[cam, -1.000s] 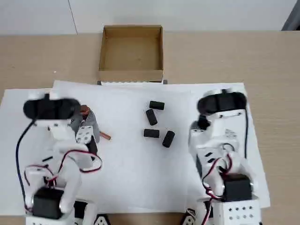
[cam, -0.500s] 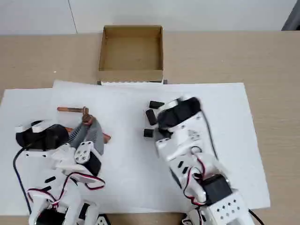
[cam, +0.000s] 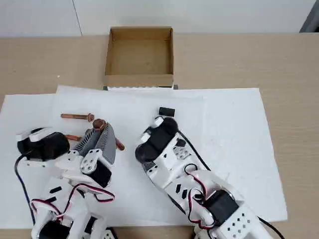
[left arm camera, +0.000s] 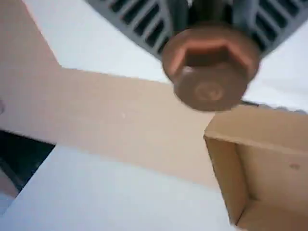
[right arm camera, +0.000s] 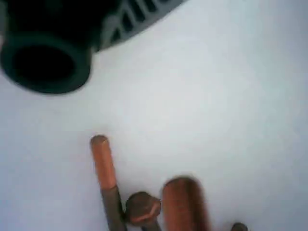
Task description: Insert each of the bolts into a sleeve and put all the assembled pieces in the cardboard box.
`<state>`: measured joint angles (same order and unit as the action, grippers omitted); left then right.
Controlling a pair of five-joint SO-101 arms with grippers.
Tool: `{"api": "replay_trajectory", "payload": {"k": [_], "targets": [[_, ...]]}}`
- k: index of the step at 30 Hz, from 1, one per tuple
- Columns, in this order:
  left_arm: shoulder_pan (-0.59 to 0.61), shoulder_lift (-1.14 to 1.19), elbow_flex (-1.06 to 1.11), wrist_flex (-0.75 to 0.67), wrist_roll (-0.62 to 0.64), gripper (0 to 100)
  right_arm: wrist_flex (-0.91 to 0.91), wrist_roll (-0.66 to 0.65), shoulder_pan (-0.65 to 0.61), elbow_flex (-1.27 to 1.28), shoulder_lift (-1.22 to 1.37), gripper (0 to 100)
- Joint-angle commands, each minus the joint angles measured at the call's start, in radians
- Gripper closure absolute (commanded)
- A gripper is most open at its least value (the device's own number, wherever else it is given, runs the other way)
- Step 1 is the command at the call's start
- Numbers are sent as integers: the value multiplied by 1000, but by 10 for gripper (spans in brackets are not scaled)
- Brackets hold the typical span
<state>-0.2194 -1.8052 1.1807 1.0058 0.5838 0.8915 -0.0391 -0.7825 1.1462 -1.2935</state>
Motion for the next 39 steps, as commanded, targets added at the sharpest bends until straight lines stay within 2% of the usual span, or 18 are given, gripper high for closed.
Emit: {"api": "replay_trajectory", "payload": {"k": [1, 4, 10, 24, 33, 39], "targets": [[-9, -14, -30, -60, 26, 995, -18, -55, -21, -8, -12, 996], [-12, -14, -30, -63, 41, 995, -18, -77, -36, -8, -12, 996], [-100, -12, -33, -61, 41, 995, -25, -83, -77, -8, -12, 996], [-166, -9, 22, -63, 40, 995, -97, -84, -79, -15, -12, 996], [-160, -9, 33, -64, 35, 995, -97, -84, -79, -37, -13, 996], [-158, -9, 85, -150, 34, 995, -90, -84, -79, -43, -13, 996]]}}
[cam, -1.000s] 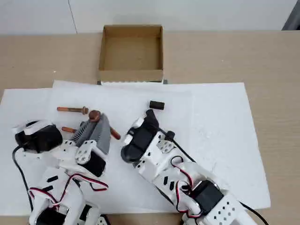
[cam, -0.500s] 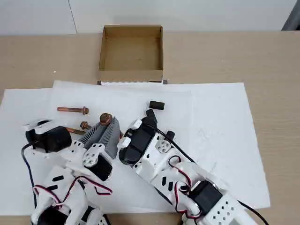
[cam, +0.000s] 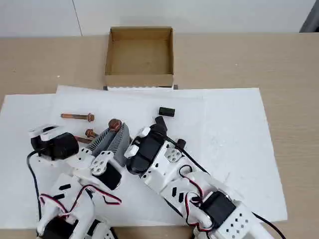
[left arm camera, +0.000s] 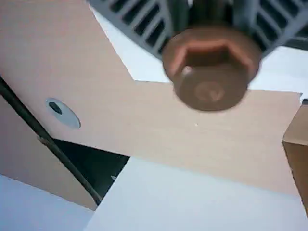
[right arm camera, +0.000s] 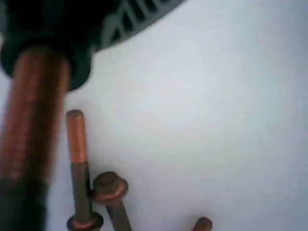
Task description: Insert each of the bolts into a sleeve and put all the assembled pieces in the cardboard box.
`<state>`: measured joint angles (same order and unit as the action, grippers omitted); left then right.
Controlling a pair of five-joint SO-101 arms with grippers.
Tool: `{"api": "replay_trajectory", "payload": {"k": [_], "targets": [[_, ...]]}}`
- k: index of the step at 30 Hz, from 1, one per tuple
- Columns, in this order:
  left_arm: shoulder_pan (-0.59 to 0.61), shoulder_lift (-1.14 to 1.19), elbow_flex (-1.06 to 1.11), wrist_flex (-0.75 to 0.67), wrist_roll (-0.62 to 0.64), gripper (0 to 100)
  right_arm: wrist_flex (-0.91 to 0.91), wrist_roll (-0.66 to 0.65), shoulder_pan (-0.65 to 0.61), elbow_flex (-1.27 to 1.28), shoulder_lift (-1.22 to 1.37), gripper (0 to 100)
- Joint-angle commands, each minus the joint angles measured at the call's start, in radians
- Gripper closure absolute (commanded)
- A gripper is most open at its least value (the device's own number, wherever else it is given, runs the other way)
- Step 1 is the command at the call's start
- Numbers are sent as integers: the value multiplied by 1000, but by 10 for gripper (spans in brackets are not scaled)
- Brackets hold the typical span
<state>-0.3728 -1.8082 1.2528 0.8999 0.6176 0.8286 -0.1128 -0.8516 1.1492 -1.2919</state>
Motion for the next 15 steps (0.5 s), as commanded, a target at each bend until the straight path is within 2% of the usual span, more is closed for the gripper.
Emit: {"api": "replay_trajectory", "payload": {"k": [1, 5, 10, 15], "targets": [[-5, -6, 21, -54, 0, 995, -27, -11, -10, -46, -15, 996], [-5, -6, 28, -52, 0, 995, -27, -11, -10, -46, -15, 996], [-12, -8, 24, 23, -2, 995, -33, -11, -10, -46, -15, 996], [-14, -8, 24, 106, -81, 995, -33, -11, -5, -46, -15, 996]]}}
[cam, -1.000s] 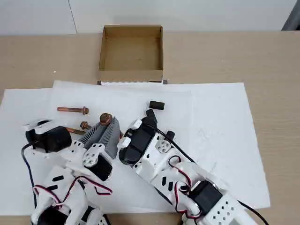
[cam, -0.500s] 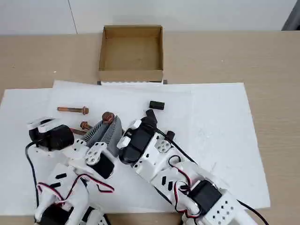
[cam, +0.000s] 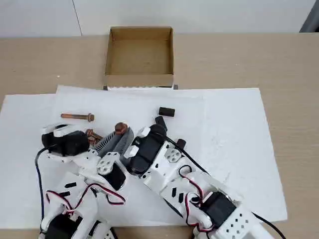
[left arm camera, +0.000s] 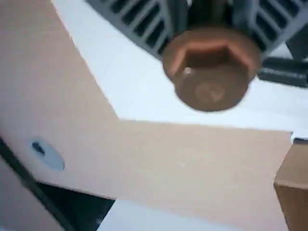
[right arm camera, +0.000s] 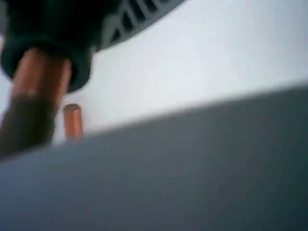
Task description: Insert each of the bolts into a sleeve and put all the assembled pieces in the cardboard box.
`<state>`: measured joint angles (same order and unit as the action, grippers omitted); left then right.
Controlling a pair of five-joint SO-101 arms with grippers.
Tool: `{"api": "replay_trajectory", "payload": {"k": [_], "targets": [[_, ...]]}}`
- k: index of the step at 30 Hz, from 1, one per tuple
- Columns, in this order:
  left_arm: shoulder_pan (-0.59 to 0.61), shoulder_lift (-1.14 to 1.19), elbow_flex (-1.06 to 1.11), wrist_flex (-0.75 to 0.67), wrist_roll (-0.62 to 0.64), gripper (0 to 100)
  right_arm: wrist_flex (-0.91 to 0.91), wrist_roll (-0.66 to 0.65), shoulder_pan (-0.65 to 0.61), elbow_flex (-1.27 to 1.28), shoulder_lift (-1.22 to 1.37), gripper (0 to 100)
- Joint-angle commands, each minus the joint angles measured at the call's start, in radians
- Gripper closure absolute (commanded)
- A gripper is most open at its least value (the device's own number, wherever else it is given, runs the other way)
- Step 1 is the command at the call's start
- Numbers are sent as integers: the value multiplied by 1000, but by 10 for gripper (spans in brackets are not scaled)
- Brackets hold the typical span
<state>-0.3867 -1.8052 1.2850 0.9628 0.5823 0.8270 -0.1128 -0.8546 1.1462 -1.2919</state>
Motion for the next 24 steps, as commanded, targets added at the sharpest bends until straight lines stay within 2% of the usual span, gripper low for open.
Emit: {"api": "replay_trajectory", "payload": {"k": [1, 8, 21, 24], "targets": [[-5, -12, -8, 60, -54, 995, -31, -11, -2, -43, -15, 996], [-118, -9, -13, 97, -58, 995, -33, -11, -2, -43, -15, 996], [-94, -9, -12, 100, -107, 991, -22, -11, -1, -35, -104, 996], [-97, -9, -12, 101, -107, 934, -22, -11, -1, -35, -105, 996]]}}
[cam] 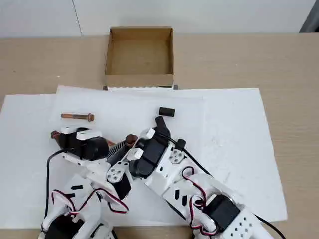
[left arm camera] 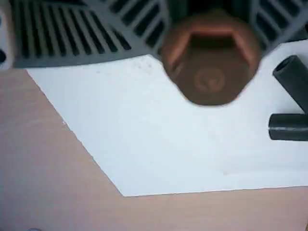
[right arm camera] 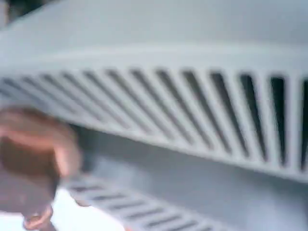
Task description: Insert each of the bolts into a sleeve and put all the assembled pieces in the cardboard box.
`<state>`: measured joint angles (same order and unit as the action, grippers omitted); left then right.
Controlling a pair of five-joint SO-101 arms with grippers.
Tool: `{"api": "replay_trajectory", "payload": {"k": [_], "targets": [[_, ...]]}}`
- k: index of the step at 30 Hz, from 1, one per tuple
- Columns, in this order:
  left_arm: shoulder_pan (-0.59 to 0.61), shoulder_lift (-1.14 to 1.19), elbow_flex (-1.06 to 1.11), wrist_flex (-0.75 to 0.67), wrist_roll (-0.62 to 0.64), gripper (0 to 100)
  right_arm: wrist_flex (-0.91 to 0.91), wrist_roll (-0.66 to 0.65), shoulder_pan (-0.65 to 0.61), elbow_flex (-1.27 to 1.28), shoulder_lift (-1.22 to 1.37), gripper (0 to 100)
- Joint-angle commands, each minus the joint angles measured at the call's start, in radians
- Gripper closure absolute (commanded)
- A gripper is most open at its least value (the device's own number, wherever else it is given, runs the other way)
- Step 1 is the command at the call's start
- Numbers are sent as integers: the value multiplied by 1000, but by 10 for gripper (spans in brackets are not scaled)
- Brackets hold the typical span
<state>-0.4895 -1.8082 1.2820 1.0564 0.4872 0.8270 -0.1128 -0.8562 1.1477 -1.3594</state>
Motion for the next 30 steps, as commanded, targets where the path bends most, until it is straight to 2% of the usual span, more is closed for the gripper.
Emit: {"api": "replay_trajectory", "payload": {"k": [1, 5, 15, 25, 30], "targets": [[6, -5, -8, 11, -12, 909, -22, -11, 1, -37, -38, 996], [6, -5, -8, 29, -12, 870, -22, -11, 1, -35, -38, 996], [14, -5, -18, 25, -12, 868, -22, -11, 1, -9, -42, 996], [17, -5, -140, 38, -28, 869, -22, -11, 1, -3, -42, 996], [101, -5, -156, 32, -74, 870, -22, -11, 1, -3, -42, 996]]}}
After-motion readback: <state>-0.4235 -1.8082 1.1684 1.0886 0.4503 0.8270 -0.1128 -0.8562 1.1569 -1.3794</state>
